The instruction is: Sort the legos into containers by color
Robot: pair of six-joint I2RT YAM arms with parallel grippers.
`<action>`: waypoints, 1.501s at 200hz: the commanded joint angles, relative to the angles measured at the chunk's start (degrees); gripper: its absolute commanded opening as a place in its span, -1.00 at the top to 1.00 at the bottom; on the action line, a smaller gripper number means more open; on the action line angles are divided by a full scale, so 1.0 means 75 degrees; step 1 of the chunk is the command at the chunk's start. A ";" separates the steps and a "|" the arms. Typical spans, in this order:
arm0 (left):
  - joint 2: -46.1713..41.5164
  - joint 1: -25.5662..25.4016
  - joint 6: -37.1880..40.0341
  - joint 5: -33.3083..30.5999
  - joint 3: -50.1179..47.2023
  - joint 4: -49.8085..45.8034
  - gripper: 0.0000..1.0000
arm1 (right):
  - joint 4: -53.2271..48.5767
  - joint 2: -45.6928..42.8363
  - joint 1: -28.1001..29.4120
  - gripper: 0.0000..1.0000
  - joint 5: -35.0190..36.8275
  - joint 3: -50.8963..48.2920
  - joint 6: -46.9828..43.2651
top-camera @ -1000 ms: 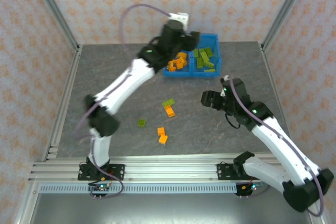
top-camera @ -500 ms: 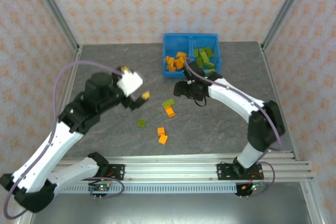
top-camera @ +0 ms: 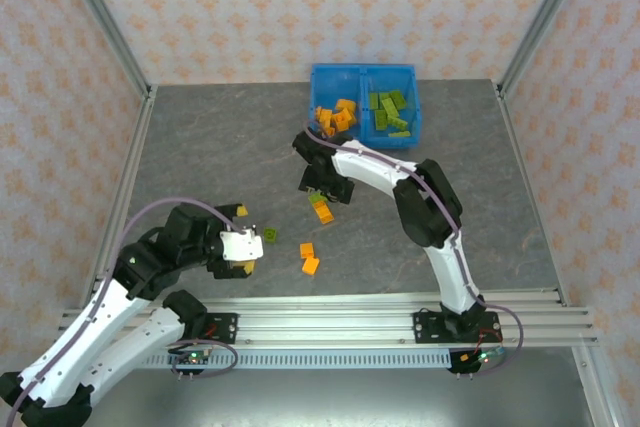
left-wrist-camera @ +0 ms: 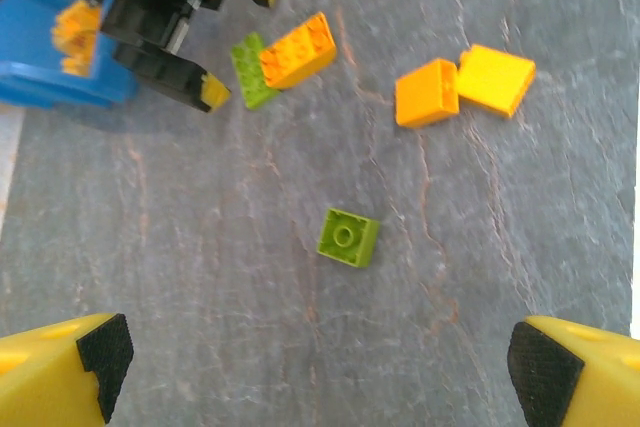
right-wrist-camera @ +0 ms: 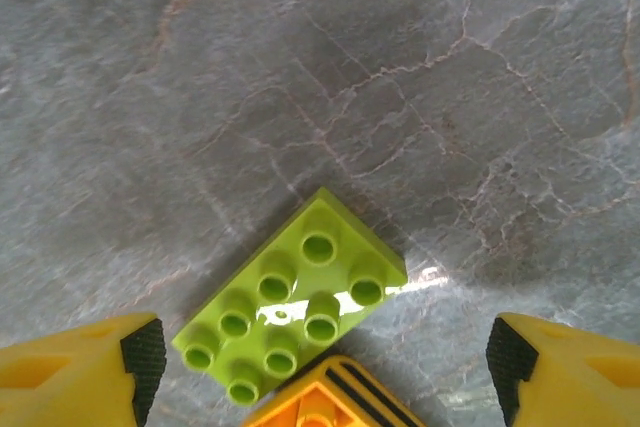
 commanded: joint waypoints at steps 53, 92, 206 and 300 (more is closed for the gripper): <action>-0.0434 -0.0043 0.0680 -0.0261 -0.0560 0.0792 -1.00 | -0.0568 0.1002 0.0207 -0.35 -0.0192 0.0935 0.0625; -0.0473 -0.0043 0.0682 -0.0188 -0.0679 0.1049 -1.00 | -0.0494 0.1118 0.0359 -0.21 -0.0257 0.0880 0.0853; -0.0425 -0.0041 0.0684 -0.0077 -0.0613 0.1159 -1.00 | -0.0765 0.1663 0.0080 0.32 0.0512 0.2104 0.0643; -0.0458 -0.0034 -0.0966 0.0158 -0.1000 0.2856 -1.00 | -0.0676 0.0582 -0.0247 0.41 0.1417 0.2472 -0.0811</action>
